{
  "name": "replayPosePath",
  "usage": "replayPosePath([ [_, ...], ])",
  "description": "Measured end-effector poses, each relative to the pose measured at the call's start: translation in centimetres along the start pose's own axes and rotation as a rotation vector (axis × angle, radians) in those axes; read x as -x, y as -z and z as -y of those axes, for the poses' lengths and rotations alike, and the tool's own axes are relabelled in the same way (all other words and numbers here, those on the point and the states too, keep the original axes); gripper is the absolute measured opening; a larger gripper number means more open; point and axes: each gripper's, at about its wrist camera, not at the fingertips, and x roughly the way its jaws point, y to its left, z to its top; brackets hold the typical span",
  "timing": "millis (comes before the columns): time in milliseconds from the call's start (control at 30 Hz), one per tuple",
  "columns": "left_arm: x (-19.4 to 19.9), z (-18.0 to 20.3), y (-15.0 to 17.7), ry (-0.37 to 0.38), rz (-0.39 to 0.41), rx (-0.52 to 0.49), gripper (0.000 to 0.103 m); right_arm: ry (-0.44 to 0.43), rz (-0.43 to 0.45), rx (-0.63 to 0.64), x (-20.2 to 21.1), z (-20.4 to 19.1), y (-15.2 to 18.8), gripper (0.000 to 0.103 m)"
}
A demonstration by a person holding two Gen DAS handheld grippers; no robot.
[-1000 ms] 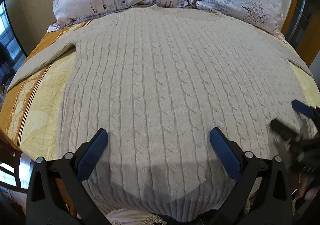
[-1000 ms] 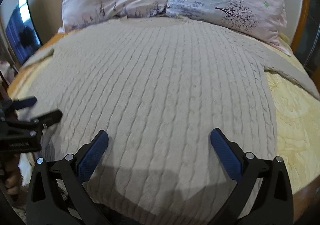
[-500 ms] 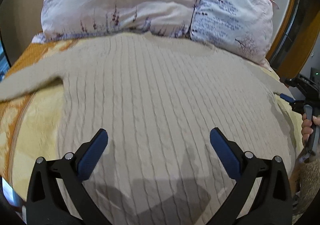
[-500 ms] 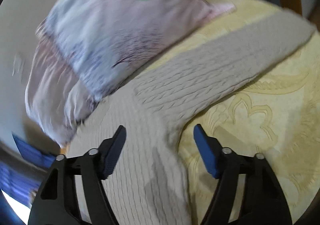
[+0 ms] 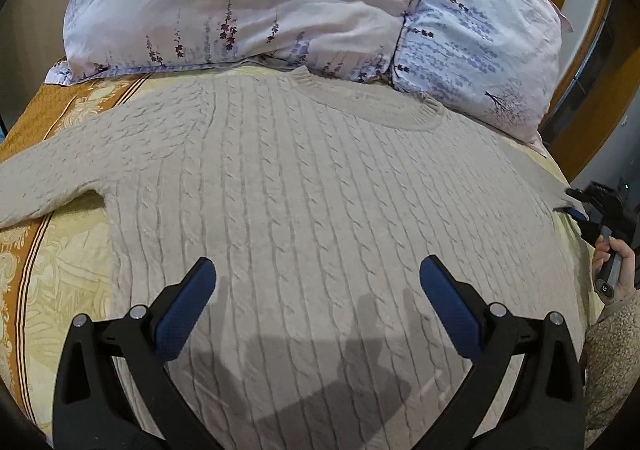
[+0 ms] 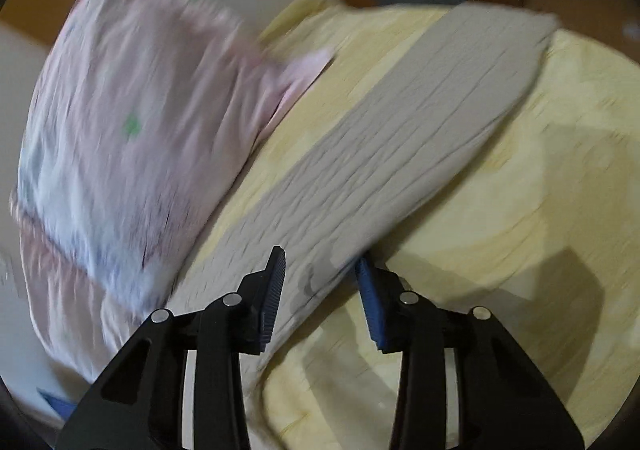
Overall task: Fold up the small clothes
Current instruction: 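Grasp the sweater sleeve cuff with the right tool and lift it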
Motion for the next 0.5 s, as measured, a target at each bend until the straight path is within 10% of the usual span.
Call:
replayPosePath([
  [500,-0.3,-1.0,-1.7,-0.055,0.039,-0.025,0.101,0.077,0.069,0.065,0.2,0.2,-1.0,0.011],
])
